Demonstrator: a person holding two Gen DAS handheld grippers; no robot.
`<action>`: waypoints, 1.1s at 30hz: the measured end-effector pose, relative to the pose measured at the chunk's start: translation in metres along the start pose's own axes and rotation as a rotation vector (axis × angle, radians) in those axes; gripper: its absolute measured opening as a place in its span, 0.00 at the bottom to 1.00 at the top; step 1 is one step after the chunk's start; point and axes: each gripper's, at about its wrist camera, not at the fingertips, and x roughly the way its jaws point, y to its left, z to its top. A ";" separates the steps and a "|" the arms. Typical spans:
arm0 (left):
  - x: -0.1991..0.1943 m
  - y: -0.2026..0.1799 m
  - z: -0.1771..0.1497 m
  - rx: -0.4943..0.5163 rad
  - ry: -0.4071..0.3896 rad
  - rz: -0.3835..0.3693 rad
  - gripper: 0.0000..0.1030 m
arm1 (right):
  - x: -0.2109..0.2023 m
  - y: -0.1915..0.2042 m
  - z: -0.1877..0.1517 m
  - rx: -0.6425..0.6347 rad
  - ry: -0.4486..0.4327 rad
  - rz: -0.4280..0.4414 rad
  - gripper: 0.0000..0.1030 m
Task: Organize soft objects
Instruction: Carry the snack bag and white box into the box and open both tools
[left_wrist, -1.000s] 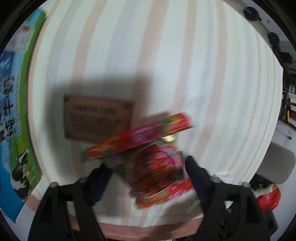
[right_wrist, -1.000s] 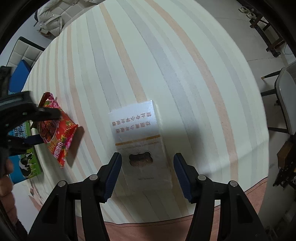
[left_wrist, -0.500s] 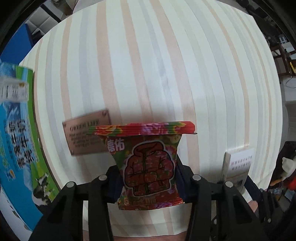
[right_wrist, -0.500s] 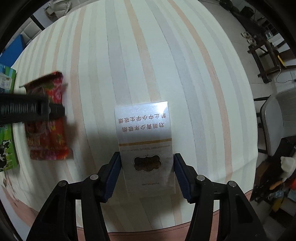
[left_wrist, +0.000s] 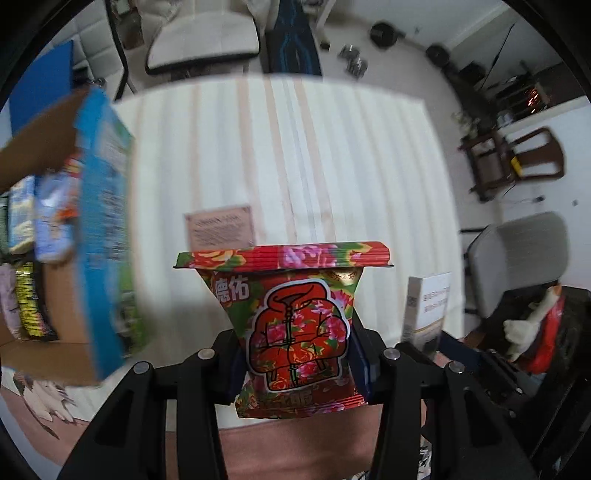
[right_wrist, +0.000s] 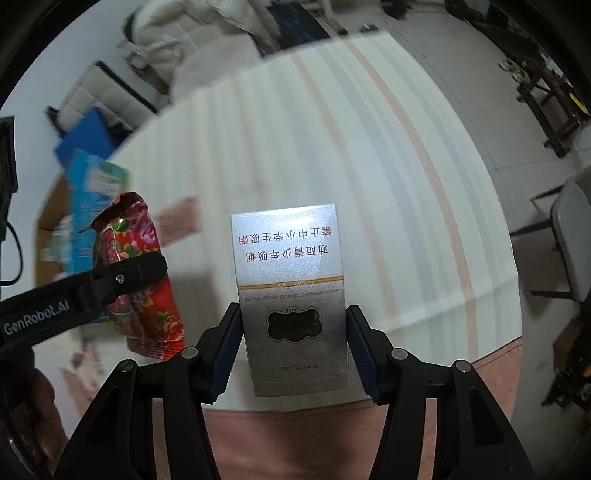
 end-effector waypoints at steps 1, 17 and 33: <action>-0.020 0.007 0.013 -0.010 -0.018 -0.008 0.42 | -0.010 0.010 -0.002 -0.008 -0.011 0.022 0.57; -0.080 0.253 0.024 -0.320 0.017 -0.032 0.42 | -0.018 0.284 -0.003 -0.233 -0.027 0.151 0.57; -0.032 0.300 0.040 -0.359 0.170 -0.113 0.45 | 0.091 0.333 0.005 -0.221 0.098 -0.053 0.58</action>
